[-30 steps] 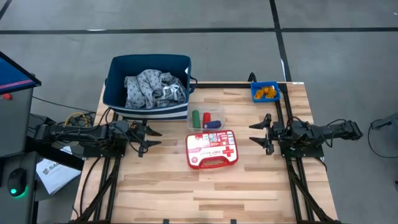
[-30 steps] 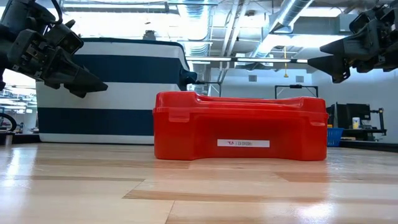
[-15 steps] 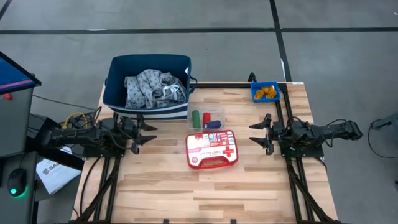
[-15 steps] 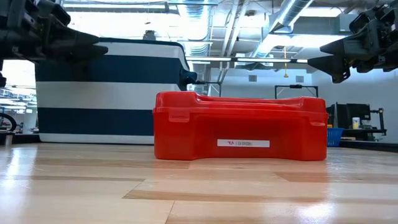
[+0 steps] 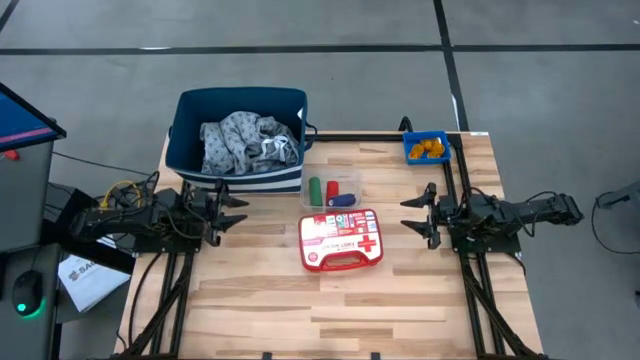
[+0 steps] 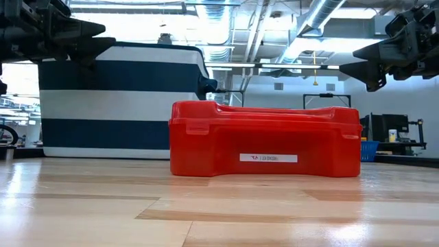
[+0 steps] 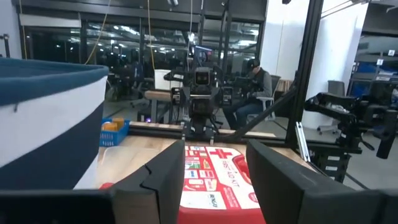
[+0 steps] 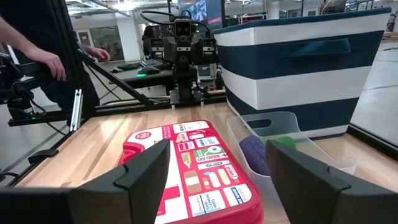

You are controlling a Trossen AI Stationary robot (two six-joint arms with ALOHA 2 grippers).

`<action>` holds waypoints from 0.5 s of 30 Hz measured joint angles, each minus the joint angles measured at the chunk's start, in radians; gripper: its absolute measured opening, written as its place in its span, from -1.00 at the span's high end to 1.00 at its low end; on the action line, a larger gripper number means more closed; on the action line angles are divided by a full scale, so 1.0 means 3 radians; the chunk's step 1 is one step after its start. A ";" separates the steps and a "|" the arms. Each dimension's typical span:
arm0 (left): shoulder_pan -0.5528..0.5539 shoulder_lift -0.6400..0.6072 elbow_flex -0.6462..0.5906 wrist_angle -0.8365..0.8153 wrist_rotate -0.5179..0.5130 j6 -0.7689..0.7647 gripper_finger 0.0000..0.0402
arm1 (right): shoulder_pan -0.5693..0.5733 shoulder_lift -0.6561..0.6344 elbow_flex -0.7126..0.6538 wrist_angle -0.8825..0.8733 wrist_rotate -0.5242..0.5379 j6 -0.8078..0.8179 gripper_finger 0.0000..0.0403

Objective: Pick & place medical supplies in basket/bin
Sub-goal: Return to Home Position

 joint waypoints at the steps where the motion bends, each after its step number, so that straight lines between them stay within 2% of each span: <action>1: 0.0000 0.0000 0.0000 -0.0009 0.0001 0.0000 0.19 | 0.0000 0.0000 0.0000 0.0000 0.0000 0.0000 -0.29; 15: 0.0000 0.0051 0.0000 0.0000 0.0001 0.0000 0.19 | 0.0000 0.0000 0.0000 0.0000 0.0000 0.0000 -0.29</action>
